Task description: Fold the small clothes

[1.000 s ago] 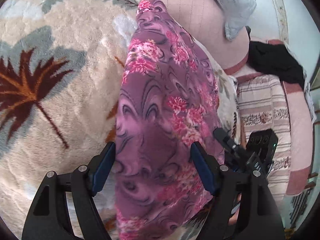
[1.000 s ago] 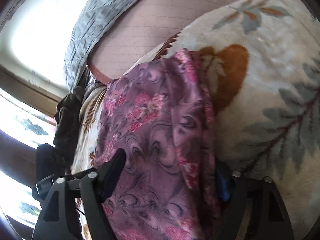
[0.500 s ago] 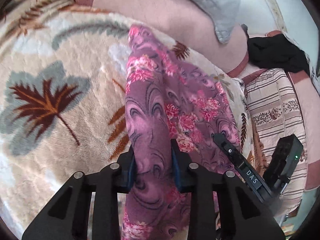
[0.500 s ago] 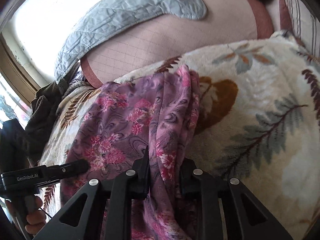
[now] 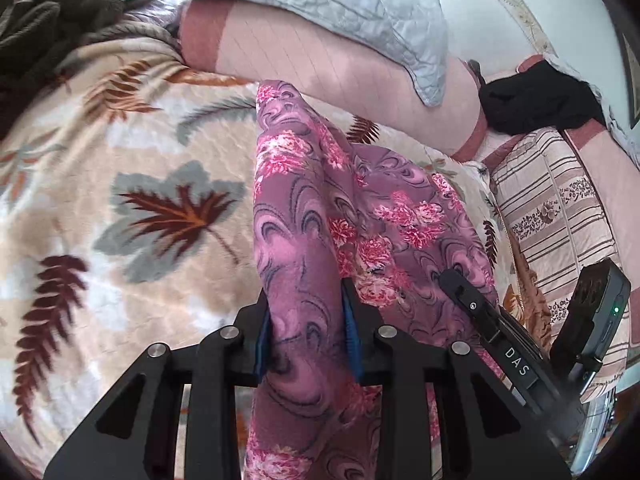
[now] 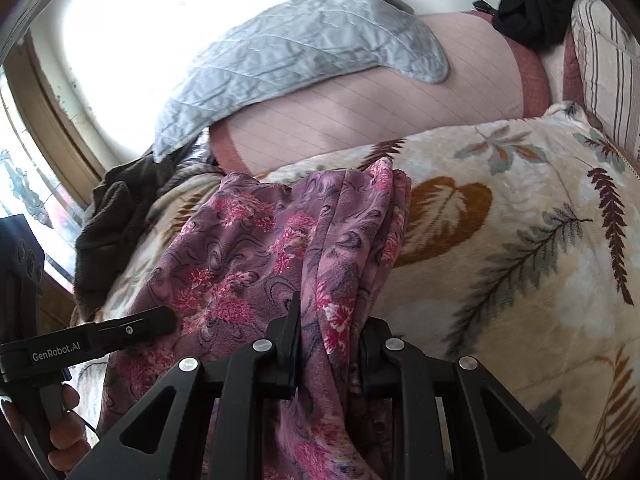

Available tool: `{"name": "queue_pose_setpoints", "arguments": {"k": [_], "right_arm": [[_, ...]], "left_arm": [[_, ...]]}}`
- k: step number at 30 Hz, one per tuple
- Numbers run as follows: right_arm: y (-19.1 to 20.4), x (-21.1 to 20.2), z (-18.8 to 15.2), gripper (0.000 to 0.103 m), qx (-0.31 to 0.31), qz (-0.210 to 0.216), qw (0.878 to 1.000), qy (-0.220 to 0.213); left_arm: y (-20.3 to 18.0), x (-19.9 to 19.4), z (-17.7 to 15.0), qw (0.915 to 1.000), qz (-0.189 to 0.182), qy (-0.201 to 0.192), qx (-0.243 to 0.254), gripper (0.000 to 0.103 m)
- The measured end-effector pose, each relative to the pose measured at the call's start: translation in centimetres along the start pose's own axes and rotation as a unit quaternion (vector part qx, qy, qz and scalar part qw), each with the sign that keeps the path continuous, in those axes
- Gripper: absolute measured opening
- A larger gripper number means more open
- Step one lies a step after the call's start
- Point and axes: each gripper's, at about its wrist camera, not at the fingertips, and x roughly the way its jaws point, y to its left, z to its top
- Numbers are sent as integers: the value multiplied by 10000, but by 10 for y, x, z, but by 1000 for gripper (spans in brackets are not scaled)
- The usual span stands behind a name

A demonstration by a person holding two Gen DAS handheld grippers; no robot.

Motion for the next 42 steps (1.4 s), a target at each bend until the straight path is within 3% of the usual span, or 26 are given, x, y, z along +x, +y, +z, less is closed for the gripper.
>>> {"name": "queue_pose_setpoints", "arguments": {"k": [9,15,20,24,26,31,34,35,37,40,42], "right_arm": [[59,-4,-23,21,-271,251,9993,107],[81,17,-52,21,-333,404,9977,442],[65,52,-87,22,-52,348,9933,1097],[29,58,-103,41,690,639,9875,1267],[15,55,-100,43,960,769,9835,1327],[3,44,-67,46,1309,798,9850,797],[6,73,-54,46,1374,721,9811,1156],[8,85,-52,45,1352,611,9796,1354],[18,93,-43,14,1066,501,9847,1281],[24,88,-33,12,566,370,9945,796],[15,104,-40,13,437,-24,9931,1087]], "left_arm": [[44,-42,-22,9993,238,-188,-203,28],[85,-43,-49,9976,397,-31,-559,28],[109,-14,-79,9952,631,378,-640,30],[119,-8,-93,9957,622,376,-566,42],[121,-16,-94,9969,390,396,-553,42],[121,-34,-69,9984,191,35,-536,43],[118,-28,-48,9983,135,-70,-558,44],[116,-22,-41,9985,190,-45,-511,44],[114,-10,-32,9986,291,35,-430,44],[114,12,-29,9978,630,75,-216,50],[118,30,-31,9959,883,199,-57,50]]}}
